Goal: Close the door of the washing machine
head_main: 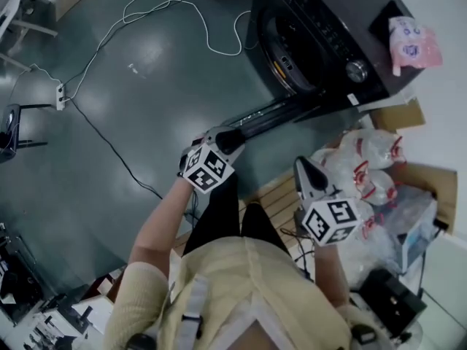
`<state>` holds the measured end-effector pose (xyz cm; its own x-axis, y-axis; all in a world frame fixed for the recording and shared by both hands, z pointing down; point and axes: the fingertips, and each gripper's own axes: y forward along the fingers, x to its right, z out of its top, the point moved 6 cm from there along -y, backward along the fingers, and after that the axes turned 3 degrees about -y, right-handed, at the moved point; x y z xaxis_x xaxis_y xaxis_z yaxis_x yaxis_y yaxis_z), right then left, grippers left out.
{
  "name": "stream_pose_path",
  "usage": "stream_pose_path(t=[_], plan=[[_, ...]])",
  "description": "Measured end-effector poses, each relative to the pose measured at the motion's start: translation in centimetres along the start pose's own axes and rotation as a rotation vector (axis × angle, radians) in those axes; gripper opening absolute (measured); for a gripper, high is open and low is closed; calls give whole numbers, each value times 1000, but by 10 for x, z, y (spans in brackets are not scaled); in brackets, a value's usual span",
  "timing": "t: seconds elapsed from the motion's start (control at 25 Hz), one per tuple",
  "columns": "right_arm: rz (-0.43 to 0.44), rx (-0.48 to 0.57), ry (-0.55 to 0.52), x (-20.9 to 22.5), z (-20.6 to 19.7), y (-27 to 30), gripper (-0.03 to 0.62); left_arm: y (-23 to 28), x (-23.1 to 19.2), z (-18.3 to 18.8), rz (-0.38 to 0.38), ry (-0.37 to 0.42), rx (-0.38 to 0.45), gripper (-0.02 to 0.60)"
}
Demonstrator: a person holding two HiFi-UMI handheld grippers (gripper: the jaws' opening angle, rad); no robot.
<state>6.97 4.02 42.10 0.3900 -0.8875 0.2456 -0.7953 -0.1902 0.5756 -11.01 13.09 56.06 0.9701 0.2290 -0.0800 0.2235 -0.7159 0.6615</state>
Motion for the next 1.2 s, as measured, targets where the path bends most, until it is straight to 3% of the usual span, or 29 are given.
stream_pose_path(t=[0.16, 0.36, 1.2], plan=[[-24, -19, -6, -25, 17, 12, 5, -5, -1, -4, -31, -10, 6, 151], [-50, -16, 8, -25, 28, 13, 5, -5, -1, -1, -35, -22, -8, 147], [-24, -3, 105, 73, 27, 24, 5, -5, -6, 10, 26, -55, -191, 132]])
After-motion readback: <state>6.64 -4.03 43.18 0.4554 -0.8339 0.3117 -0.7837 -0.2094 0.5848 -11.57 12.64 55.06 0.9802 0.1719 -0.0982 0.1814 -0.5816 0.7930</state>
